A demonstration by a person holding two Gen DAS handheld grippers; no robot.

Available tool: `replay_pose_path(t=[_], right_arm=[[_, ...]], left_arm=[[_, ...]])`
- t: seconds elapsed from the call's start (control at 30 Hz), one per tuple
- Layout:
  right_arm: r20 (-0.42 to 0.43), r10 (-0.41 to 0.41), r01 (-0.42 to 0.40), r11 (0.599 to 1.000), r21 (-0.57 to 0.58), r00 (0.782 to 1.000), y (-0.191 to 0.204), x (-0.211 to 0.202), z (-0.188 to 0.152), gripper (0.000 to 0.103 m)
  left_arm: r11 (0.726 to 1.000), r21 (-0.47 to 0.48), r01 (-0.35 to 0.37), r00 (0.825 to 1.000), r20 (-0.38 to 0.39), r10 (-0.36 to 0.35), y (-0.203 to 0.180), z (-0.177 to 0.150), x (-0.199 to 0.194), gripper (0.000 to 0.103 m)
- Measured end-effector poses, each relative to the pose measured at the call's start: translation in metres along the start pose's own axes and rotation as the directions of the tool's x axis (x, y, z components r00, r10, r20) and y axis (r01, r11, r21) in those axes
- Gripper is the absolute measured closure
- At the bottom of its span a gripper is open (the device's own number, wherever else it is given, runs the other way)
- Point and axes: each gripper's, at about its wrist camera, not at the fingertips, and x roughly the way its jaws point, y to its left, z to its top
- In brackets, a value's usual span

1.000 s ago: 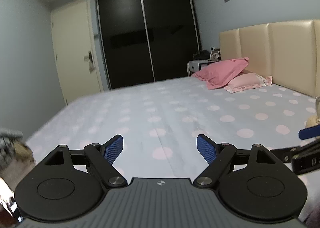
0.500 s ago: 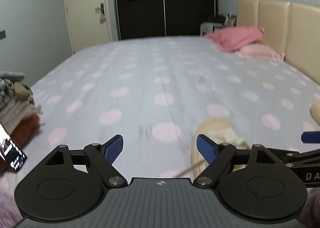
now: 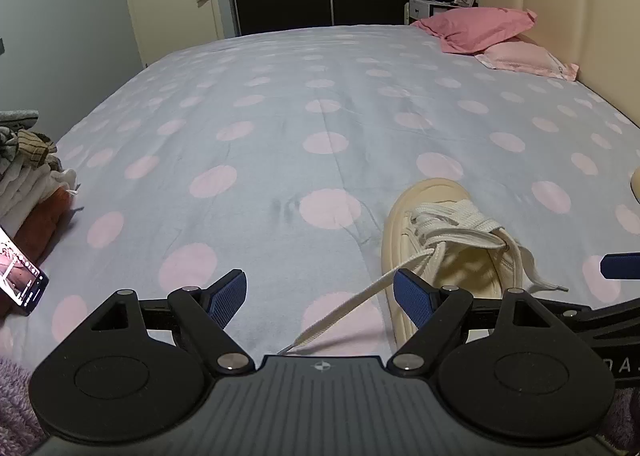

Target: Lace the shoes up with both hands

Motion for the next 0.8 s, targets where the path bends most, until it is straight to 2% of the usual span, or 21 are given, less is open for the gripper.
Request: replay_pose_path(t=[0.8], right_arm=[[-0.010, 0.010, -0.010, 1.000, 0.002, 1.000, 0.0031, 0.0005, -0.0008, 0.003]], left_arm=[[1.000, 0.004, 0.002, 1.000, -0.019, -0.002, -0.0083, 0.0008, -0.0020, 0.022]])
